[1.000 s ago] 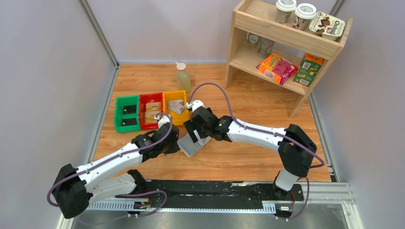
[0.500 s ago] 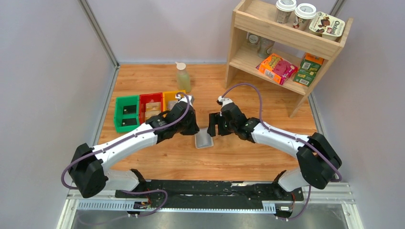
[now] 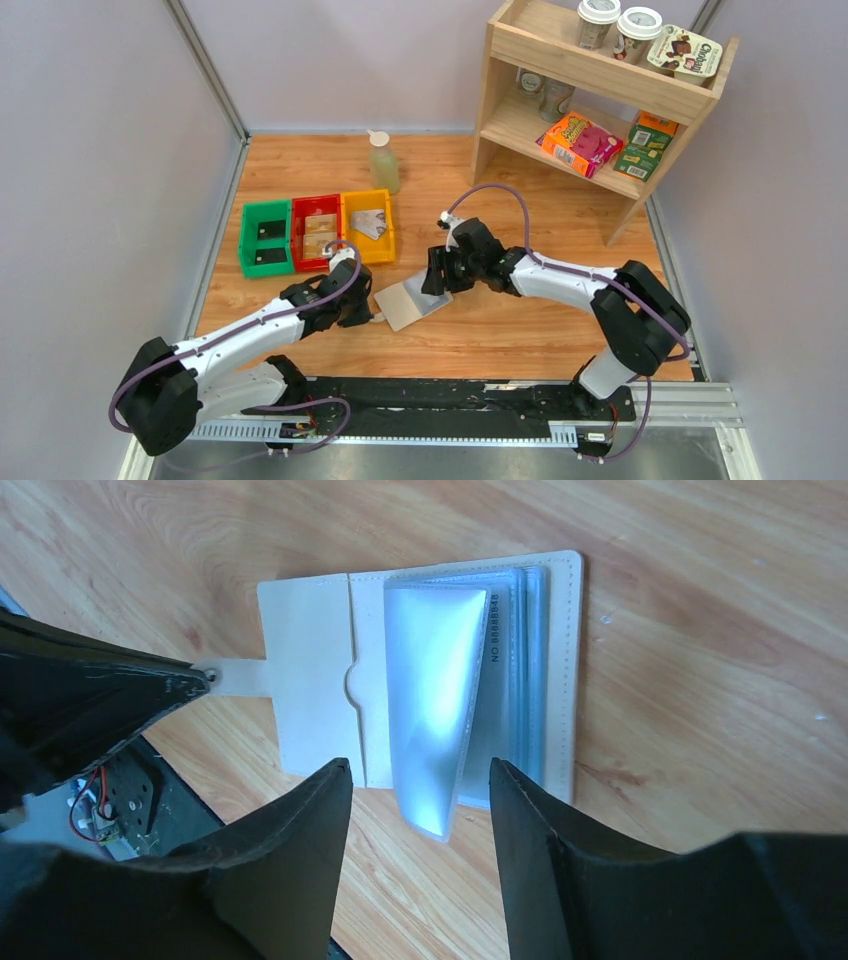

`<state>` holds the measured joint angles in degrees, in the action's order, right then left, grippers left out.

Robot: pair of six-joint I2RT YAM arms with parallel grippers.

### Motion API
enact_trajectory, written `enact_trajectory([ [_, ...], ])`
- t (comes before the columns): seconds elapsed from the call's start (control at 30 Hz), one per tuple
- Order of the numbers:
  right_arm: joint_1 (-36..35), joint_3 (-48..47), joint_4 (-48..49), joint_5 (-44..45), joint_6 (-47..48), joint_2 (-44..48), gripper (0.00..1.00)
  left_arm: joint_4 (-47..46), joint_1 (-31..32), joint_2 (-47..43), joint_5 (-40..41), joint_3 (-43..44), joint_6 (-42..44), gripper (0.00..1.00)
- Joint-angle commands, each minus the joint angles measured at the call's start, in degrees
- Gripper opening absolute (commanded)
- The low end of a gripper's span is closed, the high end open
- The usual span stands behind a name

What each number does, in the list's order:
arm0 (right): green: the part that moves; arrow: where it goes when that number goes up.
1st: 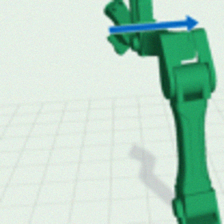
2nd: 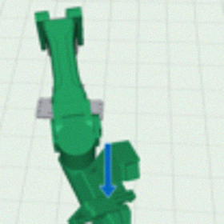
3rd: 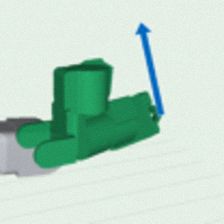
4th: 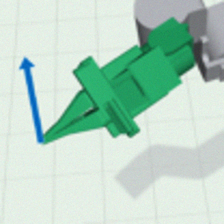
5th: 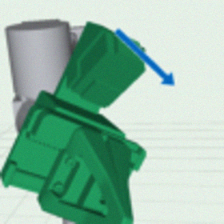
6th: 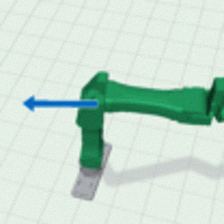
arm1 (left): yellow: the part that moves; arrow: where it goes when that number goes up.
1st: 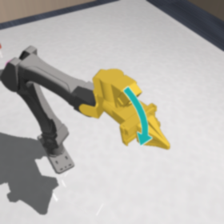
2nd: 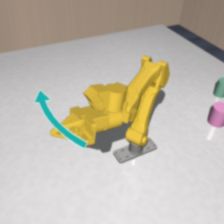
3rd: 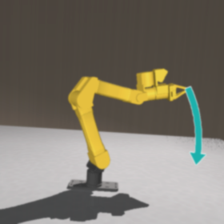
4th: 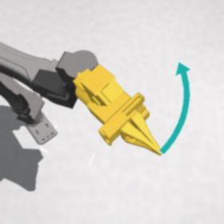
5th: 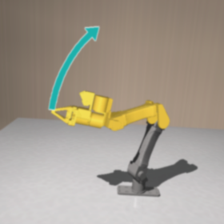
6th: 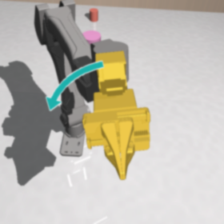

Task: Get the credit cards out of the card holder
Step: Open the card holder at the center of the board.

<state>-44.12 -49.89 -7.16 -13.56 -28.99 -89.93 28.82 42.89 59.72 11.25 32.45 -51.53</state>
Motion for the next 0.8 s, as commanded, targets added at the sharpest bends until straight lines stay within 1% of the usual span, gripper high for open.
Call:
enact_trajectory([
  [0.0, -0.18, -2.84, 3.73, -5.59, -1.85, -2.17, 0.55, -0.43, -0.44, -1.19, 0.36, -3.44, -3.67, 0.0],
  [0.3, -1.14, -4.6, 3.56, -9.37, -2.3, -5.17, 0.55, -2.01, -0.44, -0.22, 0.36, -4.15, -3.49, 0.0],
  [0.43, -2.11, -5.48, 2.94, -9.02, -2.12, -5.17, 0.55, -1.92, -0.53, -0.84, 0.53, -4.23, -3.49, 0.0],
  [0.6, -4.21, -7.67, 4.52, -12.98, -2.47, -7.18, 0.56, -2.1, -0.44, -1.01, 0.44, -4.06, -3.49, 0.0],
  [0.67, -5.71, -9.34, 3.91, -13.16, -2.38, -8.59, 0.56, -1.92, -0.44, -1.45, 0.53, -4.14, -3.67, 0.02],
  [0.73, -7.29, -10.75, 3.47, -13.16, -2.38, -10.34, 0.56, -1.4, -0.44, -2.85, 0.97, -4.06, -3.93, 0.09],
  [0.77, -8.08, -11.45, 3.03, -13.07, -2.3, -11.05, 0.56, -1.14, -0.44, -3.82, 1.75, -4.06, -4.28, 0.1],
])
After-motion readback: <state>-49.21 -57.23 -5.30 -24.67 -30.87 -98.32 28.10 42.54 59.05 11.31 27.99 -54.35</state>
